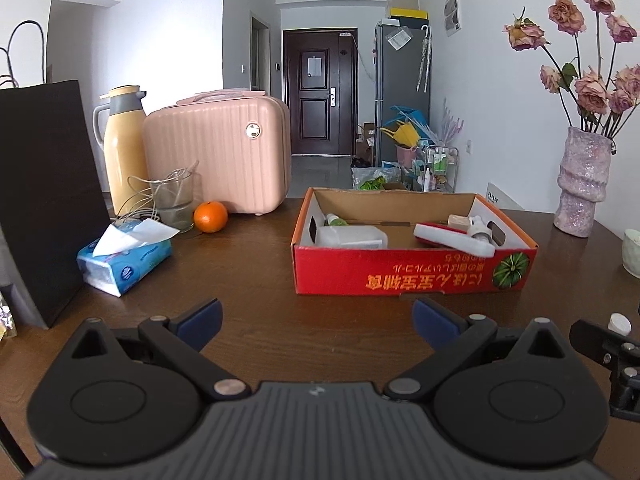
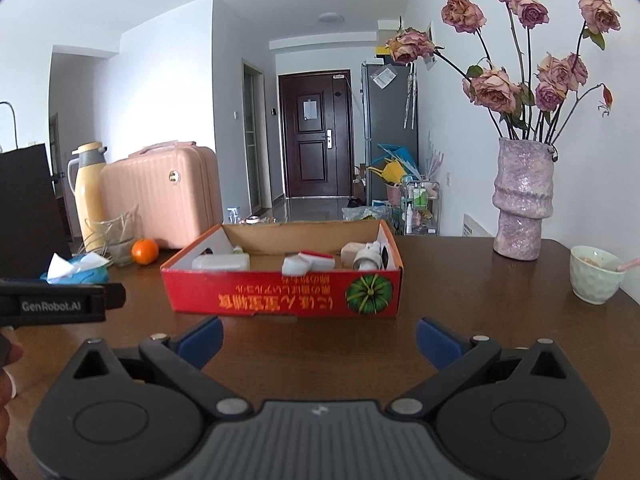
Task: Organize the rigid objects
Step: 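Move the left gripper toward the small white bottle cap on the table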
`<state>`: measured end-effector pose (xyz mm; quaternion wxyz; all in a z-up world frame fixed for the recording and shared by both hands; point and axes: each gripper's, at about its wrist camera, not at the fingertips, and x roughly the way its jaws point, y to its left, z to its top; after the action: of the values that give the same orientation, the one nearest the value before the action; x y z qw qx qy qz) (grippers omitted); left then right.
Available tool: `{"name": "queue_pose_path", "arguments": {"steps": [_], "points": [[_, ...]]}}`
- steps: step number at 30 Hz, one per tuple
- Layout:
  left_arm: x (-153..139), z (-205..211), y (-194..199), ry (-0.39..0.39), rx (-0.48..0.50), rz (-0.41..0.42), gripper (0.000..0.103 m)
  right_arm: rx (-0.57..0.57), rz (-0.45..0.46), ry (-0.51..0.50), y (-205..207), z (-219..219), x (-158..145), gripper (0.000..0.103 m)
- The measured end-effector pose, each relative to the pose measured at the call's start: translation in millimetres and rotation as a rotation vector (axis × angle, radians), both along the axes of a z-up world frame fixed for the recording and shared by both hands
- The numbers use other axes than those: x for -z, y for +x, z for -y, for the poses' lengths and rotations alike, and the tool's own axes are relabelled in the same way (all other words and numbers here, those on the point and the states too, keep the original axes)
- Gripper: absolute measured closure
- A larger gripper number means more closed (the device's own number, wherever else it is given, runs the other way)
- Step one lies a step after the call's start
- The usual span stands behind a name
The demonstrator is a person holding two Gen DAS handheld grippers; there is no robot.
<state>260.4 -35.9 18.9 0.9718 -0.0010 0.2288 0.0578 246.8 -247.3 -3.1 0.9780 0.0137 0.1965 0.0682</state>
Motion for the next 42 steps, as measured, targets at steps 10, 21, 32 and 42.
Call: {"name": "queue_pose_path", "arguments": {"steps": [10, 21, 32, 42], "points": [[8, -16, -49, 0.003, -0.017, -0.011, 0.000, -0.001, 0.004, -0.012, -45, 0, 4, 0.000], [20, -46, -88, -0.003, -0.056, -0.022, 0.000, 0.002, -0.012, -0.019, -76, -3, 13, 0.000], [27, -78, -125, 0.027, -0.087, 0.018, 0.000, 0.021, -0.029, -0.014, -87, -1, 21, 0.000], [38, -122, -128, 0.038, -0.139, 0.013, 0.000, 0.042, -0.034, -0.015, -89, 3, 23, 0.000]]}}
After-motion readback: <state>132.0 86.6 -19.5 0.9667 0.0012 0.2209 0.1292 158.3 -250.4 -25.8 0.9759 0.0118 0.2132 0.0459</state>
